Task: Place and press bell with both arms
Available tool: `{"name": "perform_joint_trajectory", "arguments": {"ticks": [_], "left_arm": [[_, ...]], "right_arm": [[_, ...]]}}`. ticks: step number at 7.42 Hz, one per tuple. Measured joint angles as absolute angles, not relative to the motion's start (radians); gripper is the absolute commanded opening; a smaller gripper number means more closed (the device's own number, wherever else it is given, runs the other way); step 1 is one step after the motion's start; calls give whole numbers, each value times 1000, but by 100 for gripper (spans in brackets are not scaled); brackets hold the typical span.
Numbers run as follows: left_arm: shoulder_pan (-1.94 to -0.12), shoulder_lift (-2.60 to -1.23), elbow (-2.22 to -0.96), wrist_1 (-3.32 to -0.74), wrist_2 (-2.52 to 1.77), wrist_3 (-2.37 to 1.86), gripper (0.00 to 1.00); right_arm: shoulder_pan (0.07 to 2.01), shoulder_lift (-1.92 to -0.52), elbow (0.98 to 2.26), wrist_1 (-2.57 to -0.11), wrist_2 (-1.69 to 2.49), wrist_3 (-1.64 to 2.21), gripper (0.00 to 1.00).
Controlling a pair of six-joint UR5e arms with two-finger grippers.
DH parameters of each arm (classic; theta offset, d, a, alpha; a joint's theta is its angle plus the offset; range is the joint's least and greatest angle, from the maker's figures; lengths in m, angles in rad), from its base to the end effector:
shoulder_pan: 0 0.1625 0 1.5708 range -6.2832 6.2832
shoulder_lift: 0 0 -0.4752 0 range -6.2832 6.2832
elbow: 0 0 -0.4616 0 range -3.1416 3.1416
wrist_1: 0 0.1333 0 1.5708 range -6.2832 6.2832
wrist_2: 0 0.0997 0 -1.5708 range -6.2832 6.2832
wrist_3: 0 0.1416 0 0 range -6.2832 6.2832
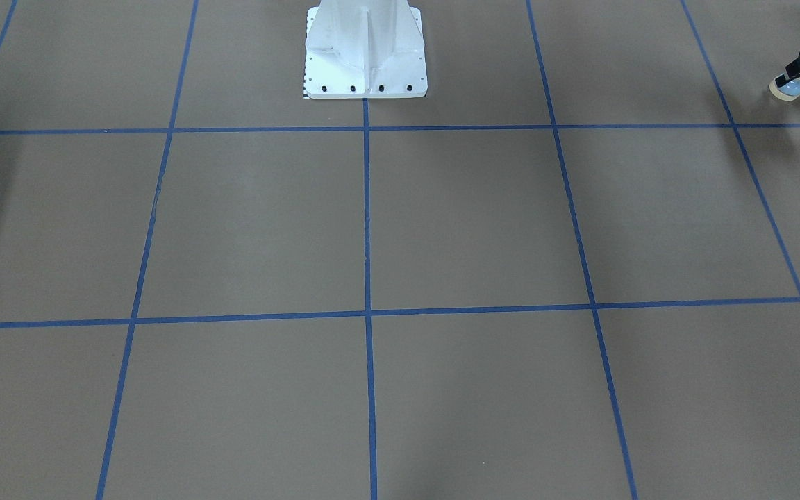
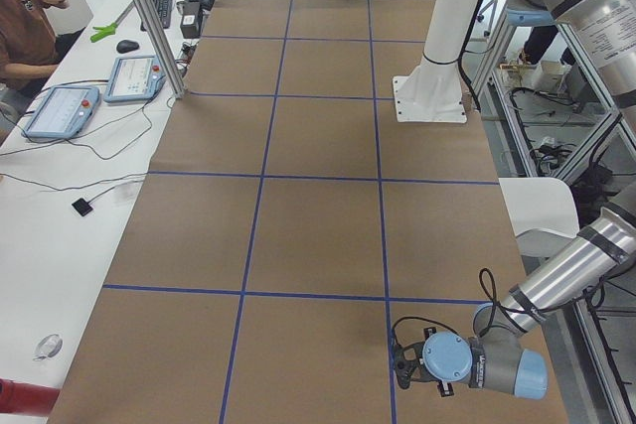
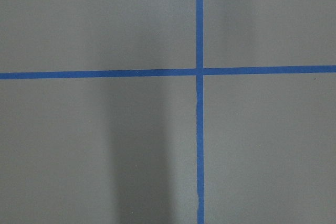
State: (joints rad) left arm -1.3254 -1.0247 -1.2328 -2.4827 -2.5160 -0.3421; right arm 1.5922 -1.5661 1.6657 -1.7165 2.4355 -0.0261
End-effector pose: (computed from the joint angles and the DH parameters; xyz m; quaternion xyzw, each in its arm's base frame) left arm 0.0179 -0.1479 1.0057 -0.1199 0.4392 -0.0367 0.8896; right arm 0.0375 -0.5562 0.6882 -0.0110 -0.4193 0.0075 0.9078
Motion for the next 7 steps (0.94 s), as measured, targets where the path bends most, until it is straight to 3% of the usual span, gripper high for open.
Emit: {"name": "perform_joint_trajectory", "arguments": {"ticks": [2,7], "left_arm": [[-1326,-1027,-1235,-2490,-2528,-345,28],[-1329,-1034,-1293,-2487,-2642,-362,27]], "right_arm": [[1592,-1565,1665,-1717,2436,-26,100],[1595,-1560,1664,-1719,2439,-26,100]]}}
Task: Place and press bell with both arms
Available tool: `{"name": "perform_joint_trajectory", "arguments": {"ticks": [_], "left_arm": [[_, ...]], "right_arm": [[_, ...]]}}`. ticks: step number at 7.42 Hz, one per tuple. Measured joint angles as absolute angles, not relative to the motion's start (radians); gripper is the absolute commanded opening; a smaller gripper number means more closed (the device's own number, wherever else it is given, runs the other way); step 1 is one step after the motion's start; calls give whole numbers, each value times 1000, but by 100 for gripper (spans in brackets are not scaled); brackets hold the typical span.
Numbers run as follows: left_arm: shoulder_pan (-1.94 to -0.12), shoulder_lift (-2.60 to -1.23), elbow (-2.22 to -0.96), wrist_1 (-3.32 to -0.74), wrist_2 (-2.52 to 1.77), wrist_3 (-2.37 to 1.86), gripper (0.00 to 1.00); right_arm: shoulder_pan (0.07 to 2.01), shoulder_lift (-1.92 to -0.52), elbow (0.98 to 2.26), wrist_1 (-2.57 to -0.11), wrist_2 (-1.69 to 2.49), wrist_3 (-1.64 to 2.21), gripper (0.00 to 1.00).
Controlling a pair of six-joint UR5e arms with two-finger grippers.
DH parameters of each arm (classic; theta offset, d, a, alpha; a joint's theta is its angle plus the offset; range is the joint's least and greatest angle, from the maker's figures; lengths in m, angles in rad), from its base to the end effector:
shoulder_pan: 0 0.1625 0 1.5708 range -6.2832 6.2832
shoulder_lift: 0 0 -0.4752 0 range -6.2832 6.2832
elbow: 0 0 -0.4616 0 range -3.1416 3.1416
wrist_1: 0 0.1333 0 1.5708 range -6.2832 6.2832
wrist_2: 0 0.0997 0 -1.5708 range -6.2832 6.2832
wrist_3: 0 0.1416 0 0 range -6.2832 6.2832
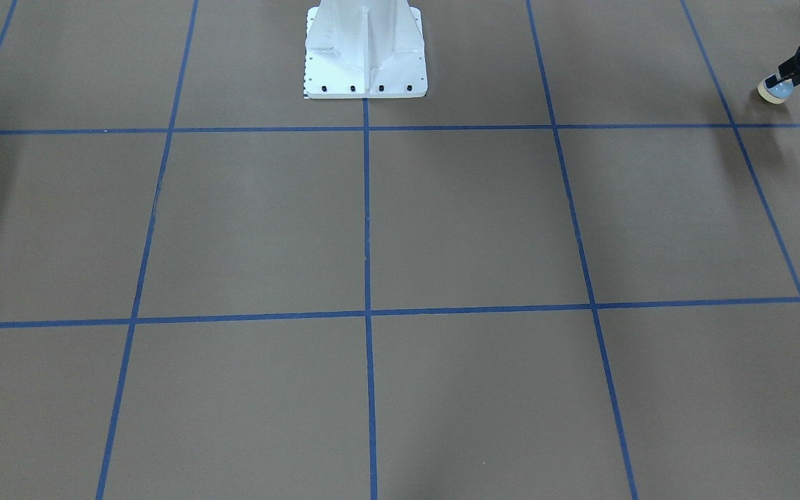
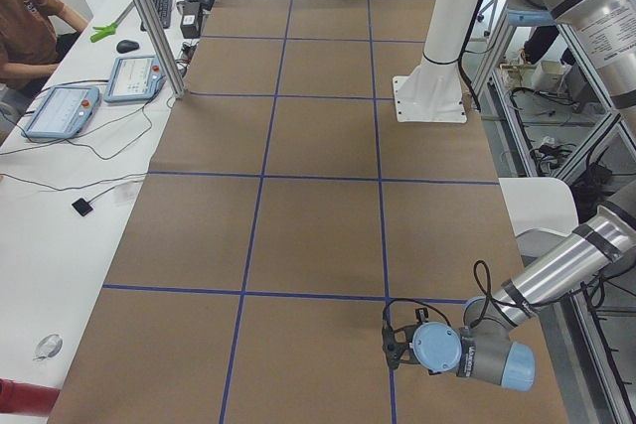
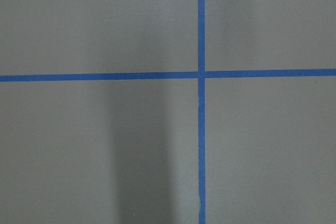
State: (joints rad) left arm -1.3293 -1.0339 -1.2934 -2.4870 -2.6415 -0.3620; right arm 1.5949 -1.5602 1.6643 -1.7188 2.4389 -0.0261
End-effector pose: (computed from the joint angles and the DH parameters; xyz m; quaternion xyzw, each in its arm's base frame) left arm 0.0342 -0.1768 0.9639 -0.1096 0.4995 -0.0258 0.8590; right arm 0.0387 -0.5590 0.6855 -0.0094 -0.4208 0.0083 0.9071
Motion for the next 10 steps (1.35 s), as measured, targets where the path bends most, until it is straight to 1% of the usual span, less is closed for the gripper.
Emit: {"name": "perform_joint_trajectory", "arguments": {"ticks": [3,5,8,10], "left_arm": [[-1328,-1043,-1382,-2483,-2648,-467,27],[-1328,-1097,-1418,-2480,-2638,-539,28],[-1323,-1255,-1433,-2432,-2632,-668,27],[-1320,-1380,-1483,-2266,-2610,-714,27]], "right_arm": [[1595,-1564,1664,-1720,2436,-26,100],[1595,-1564,1664,-1720,2431,-26,100],[1595,-1568,1662,-1719,2428,-27,100],[1595,-1582,1662,-1717,2426,-27,100]]}}
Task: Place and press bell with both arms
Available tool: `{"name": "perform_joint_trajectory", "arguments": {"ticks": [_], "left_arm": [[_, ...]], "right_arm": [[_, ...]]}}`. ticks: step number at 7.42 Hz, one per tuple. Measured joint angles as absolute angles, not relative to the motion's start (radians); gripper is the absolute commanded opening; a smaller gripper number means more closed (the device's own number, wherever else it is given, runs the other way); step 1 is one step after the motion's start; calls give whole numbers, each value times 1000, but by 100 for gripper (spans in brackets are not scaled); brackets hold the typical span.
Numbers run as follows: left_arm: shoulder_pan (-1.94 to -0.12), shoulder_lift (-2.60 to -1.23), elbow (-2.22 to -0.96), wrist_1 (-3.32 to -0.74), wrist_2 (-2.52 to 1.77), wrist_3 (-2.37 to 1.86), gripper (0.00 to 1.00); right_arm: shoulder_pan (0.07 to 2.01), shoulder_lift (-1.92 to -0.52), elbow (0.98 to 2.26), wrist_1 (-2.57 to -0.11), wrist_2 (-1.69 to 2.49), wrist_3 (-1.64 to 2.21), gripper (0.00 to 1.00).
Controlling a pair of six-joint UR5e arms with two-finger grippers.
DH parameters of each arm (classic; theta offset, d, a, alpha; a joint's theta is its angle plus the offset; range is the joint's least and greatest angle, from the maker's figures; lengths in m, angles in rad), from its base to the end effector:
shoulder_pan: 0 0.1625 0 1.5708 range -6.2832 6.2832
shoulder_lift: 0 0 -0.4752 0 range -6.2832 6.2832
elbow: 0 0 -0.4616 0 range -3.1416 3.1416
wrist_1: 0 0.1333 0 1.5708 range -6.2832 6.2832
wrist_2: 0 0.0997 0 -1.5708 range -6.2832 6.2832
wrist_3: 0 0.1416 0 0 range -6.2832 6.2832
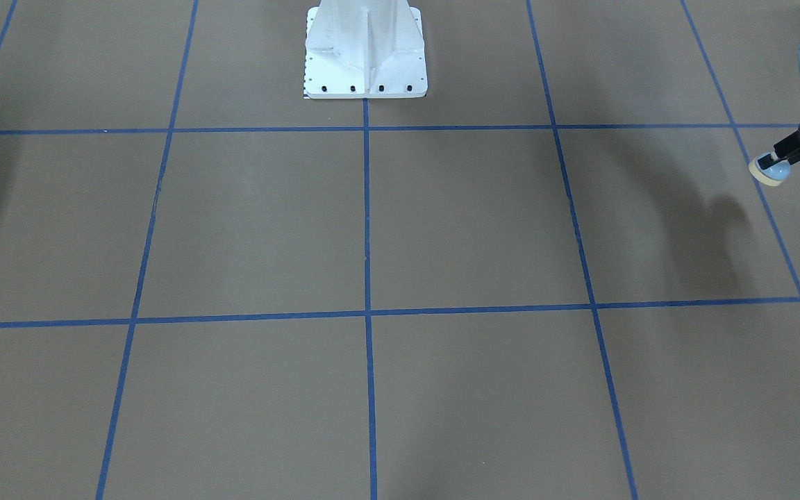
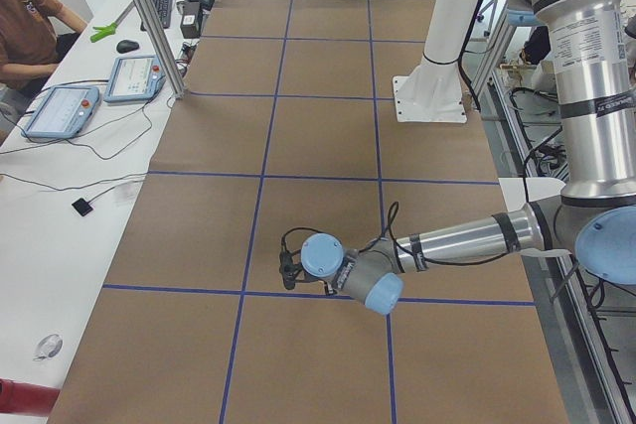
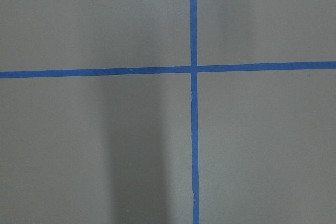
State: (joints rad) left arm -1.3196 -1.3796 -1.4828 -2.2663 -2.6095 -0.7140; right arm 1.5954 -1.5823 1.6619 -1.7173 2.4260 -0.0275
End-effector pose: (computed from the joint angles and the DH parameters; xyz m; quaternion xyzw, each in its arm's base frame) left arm 0.1068 -0.4616 0.7816 -0.0664 0.5134 -0.0950 0.8503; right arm 0.0399 -0.5471 0.7003 -0.0196 -0.4151 0.0126 0.9095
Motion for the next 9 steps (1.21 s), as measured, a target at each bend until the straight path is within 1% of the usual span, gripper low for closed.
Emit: {"name": "perform_joint_trajectory", "arguments": {"ticks": [3,5,7,9], "left_arm": [[-1296,-1597,-1643,-1797,-2509,-727,28],[-1245,-1794,-1694,-1513,-2474,-764,28],[-1108,-1989,-1678,-1417,-2469,-957,29],[-973,-2192,-1581,-1413,-2469,-1167,32]], "right_arm": [[1595,-1593,1657,-1716,2422,-30,100],[1595,-1594,1675,-1715,2427,-35,100],[1595,-1599,1699,-1715,2432,-38,100],[1594,-1600,1711,-1714,2424,-32,100]]}}
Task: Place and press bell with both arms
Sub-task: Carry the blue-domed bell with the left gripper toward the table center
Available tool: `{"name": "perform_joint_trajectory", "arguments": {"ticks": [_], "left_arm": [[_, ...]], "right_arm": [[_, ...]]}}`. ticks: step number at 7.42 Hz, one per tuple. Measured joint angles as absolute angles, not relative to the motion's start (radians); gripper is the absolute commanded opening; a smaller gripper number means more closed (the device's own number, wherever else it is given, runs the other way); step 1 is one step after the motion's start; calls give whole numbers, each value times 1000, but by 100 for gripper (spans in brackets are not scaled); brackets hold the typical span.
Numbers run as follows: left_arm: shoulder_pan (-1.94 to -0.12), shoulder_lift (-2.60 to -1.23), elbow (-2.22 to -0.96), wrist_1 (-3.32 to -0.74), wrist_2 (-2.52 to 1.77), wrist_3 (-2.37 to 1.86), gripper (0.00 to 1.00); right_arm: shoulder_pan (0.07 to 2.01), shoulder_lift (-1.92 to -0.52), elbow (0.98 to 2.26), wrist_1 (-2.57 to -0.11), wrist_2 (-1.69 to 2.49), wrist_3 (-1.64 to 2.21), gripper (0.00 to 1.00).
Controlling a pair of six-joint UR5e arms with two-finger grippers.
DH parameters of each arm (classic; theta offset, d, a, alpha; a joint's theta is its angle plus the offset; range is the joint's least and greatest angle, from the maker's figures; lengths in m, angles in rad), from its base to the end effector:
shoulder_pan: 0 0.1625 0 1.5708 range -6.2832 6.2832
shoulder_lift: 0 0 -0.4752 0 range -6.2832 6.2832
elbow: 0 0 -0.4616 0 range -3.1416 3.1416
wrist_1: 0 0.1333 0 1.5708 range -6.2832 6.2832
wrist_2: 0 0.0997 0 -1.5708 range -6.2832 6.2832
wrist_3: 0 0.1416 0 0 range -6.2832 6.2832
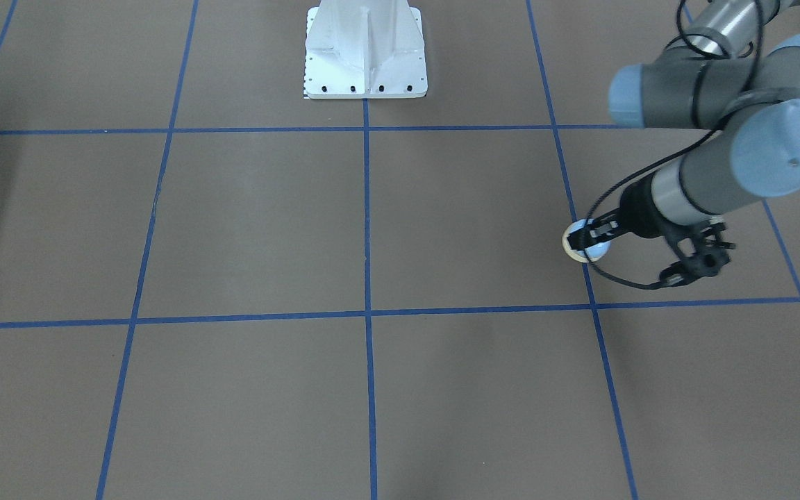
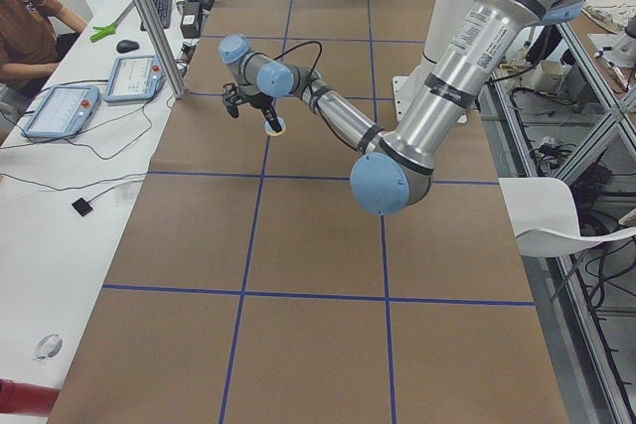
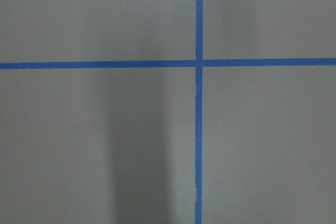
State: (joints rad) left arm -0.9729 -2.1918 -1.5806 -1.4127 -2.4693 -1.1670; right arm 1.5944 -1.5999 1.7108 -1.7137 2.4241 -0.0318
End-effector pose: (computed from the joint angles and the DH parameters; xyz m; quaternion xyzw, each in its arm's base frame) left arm 0.4194 -0.6559 0.3098 -0.1921 0.4311 -0.1482 0.8691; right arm 0.0394 -0.5408 0.6827 -0.0031 -0.4140 0.0029 0.9103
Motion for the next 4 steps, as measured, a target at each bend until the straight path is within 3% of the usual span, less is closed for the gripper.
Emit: {"name": "perform_joint_trajectory", "arguments": {"ticks": [4], "left_arm": [[-816,-2486,-1264,-1588,-2379,-1416,33]], "right_arm": [[1594,-1594,1721,-1713,2379,-28,100]]}}
